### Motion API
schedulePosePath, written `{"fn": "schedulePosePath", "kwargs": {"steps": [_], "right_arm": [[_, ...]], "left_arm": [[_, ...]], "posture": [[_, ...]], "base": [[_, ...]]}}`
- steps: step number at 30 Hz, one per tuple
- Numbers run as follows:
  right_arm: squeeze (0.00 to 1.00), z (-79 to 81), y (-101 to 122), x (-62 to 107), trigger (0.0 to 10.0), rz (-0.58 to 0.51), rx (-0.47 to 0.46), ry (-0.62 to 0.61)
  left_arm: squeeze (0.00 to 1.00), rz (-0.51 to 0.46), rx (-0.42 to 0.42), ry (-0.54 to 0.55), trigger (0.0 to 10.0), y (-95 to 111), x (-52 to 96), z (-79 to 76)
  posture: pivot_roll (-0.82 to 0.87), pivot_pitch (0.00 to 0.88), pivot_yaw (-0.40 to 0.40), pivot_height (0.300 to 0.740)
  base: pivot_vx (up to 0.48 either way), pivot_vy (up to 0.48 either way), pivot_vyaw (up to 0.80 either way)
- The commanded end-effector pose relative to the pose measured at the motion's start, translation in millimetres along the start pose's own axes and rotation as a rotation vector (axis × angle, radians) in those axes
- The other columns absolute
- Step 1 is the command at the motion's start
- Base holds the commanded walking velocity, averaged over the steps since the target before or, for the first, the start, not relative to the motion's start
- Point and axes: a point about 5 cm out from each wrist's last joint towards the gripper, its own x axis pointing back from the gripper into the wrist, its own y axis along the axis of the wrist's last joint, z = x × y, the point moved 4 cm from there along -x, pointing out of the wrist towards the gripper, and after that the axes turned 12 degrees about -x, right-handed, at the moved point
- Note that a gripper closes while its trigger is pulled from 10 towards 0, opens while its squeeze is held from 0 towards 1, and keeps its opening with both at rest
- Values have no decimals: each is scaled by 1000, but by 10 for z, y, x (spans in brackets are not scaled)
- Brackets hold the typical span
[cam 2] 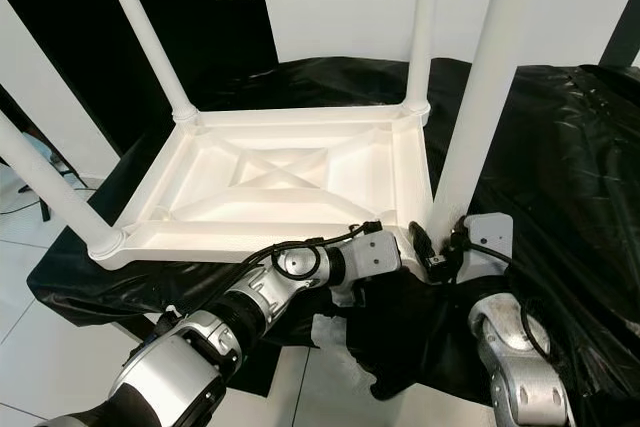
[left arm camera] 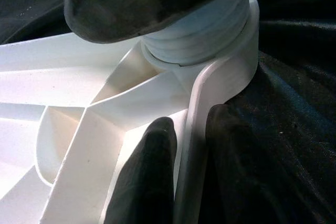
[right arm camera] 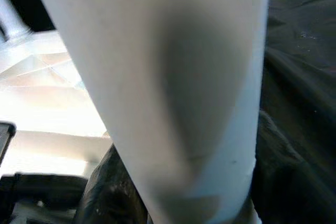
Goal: Building children table
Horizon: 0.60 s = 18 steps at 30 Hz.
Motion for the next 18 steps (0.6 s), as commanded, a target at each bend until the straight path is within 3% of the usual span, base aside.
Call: {"fn": "schedulePosePath", "kwargs": {"steps": [1,5,8,13,14,16,17,18], "right_arm": [[0,37,-81,88,0,2,-58,-33],[0,-92,-4,117,0,-73,-66,-177],[0,-284,61,166,0,-136,-52,-392],[0,-269,49,160,0,-128,-34,-389],[0,-235,42,138,6588,-120,-29,-362],[0,-208,36,126,6588,-116,-24,-346],[0,-177,32,111,10000,-112,-18,-325],[0,-177,32,111,10000,-112,-18,-325]], "left_arm": [[0,190,125,-20,10000,-391,-15,-395],[0,192,124,-21,10000,-401,-9,-397],[0,193,124,-26,10000,-410,-6,-419],[0,192,123,-27,10000,-402,-12,-420],[0,192,122,-26,10000,-402,-11,-417],[0,192,121,-26,10000,-403,-11,-416],[0,192,120,-25,10000,-403,-11,-415],[0,192,120,-25,10000,-403,-11,-415]], "posture": [[21,0,87,740],[20,0,89,740],[22,0,90,740],[21,0,89,740],[21,0,90,740],[21,0,90,740],[21,0,89,740],[21,0,89,740]], "base": [[0,0,0],[0,0,0],[0,0,0],[0,0,0],[0,0,0],[0,0,0],[0,0,0],[0,0,0]]}}
